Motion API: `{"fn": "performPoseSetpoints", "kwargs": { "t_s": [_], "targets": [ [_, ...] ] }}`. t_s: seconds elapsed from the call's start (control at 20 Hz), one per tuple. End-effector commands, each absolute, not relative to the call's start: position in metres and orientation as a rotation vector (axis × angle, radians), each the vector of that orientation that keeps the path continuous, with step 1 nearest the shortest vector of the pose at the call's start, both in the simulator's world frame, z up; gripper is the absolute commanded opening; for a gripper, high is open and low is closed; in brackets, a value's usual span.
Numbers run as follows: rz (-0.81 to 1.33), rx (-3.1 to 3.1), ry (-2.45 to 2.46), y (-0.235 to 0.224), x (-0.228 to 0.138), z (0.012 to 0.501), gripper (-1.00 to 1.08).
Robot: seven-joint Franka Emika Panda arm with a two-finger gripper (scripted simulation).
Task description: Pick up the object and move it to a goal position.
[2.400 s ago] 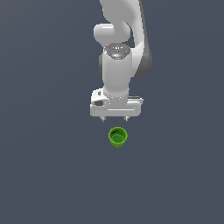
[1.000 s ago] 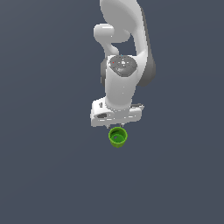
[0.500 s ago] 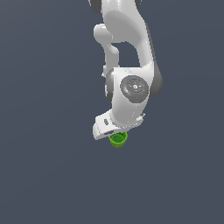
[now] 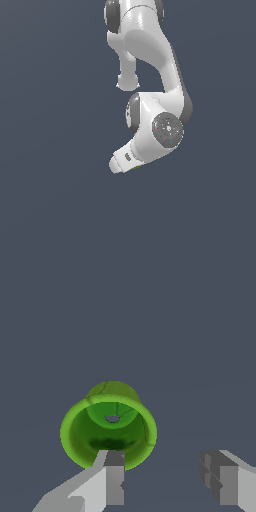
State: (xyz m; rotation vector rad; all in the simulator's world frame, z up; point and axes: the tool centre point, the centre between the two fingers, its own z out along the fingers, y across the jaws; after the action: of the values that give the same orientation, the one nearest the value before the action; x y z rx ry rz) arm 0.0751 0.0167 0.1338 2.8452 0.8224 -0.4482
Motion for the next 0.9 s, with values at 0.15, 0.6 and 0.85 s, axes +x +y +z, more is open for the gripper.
{"fn": "performPoseSetpoints", "kwargs": {
  "t_s": [0.15, 0.6, 0.85],
  "targets": [
    [-0.571, 2.764, 0.942, 0.015, 0.079, 0.122, 0.28],
    [-0.759, 2.638, 1.094, 0.012, 0.078, 0.107, 0.28],
    [-0.830, 2.591, 1.142, 0.011, 0.075, 0.101, 0.28]
  ]
}}
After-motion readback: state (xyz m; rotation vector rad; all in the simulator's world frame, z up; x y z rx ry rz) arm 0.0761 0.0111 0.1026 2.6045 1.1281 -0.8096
